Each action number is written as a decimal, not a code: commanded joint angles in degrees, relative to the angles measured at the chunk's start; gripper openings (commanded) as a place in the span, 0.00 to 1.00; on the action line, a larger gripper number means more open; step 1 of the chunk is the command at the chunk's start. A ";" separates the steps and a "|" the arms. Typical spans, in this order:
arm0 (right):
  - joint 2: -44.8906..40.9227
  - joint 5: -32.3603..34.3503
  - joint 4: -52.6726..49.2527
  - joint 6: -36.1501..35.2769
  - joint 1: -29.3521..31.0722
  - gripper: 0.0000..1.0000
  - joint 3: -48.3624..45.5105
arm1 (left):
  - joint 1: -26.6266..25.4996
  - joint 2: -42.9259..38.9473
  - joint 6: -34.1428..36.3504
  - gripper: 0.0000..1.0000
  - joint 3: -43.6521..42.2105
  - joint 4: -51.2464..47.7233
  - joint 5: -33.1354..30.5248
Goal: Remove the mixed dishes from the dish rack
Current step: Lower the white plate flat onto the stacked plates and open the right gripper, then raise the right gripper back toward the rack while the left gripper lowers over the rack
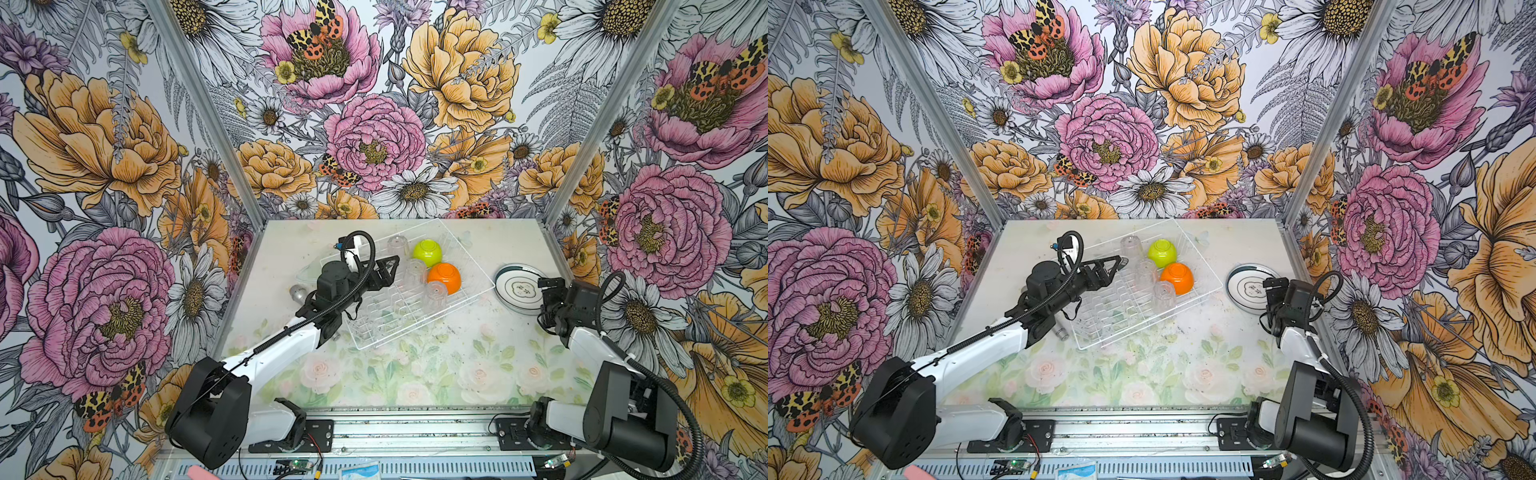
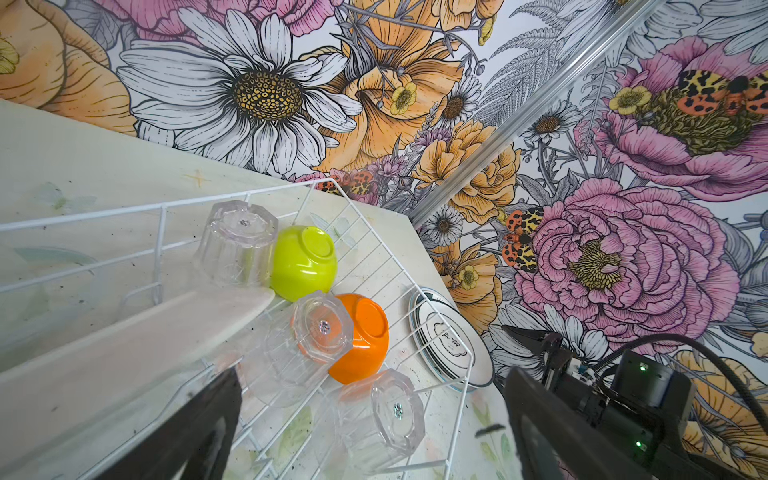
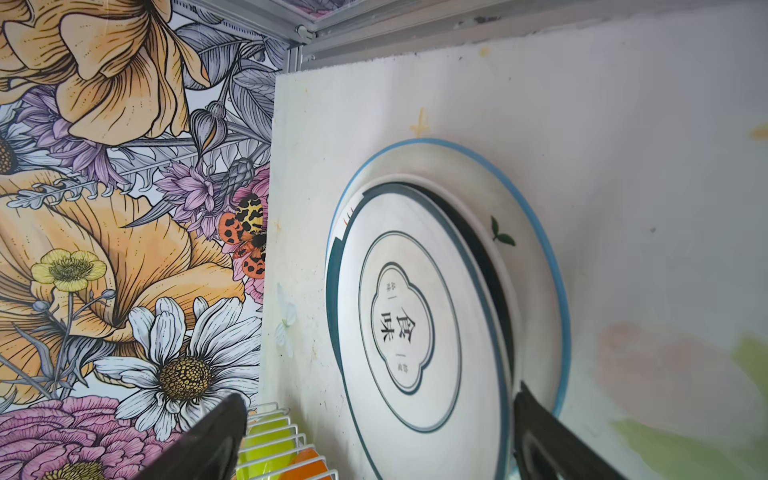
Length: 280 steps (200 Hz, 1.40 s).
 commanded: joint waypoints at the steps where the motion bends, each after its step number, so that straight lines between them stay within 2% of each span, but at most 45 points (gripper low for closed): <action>1: -1.47 2.84 -7.08 -3.28 -0.47 0.99 2.60 | -0.45 -1.73 -0.14 0.99 -0.77 0.60 -0.49; 53: 1.85 -0.30 -9.80 -5.14 -0.55 0.99 4.40 | -0.35 -3.18 -0.50 0.99 -0.81 0.00 -1.81; 86: 0.30 -5.04 -10.26 -6.31 -0.41 0.99 6.05 | 1.16 -4.67 -2.49 0.99 2.70 -8.25 -6.36; 126: -10.27 -8.08 -11.06 -13.48 -0.04 0.99 5.78 | 4.34 -4.11 3.12 0.99 6.19 -18.86 -8.47; 158: -21.50 -12.29 -11.06 -26.11 0.55 0.99 4.56 | 5.21 -5.83 3.72 0.99 5.97 -21.50 -7.99; 168: -24.22 -14.33 -11.05 -28.05 0.66 0.99 4.51 | 4.84 -6.74 4.09 0.99 5.89 -22.49 -8.75; 191: -25.96 -18.82 -11.18 -29.16 1.23 0.99 4.22 | 4.59 -7.93 6.12 0.99 6.90 -27.02 -9.95; 212: -24.62 -21.07 -11.24 -27.32 3.31 0.99 3.43 | 4.54 -8.42 9.68 0.99 8.31 -32.14 -11.85; 246: -21.30 -20.83 -11.14 -26.74 9.29 1.00 2.74 | 4.63 -9.39 13.30 0.99 9.12 -39.19 -13.09; 280: -22.06 -16.81 -11.20 -27.78 14.28 1.00 1.91 | 4.54 -10.16 13.20 0.99 7.91 -39.63 -8.35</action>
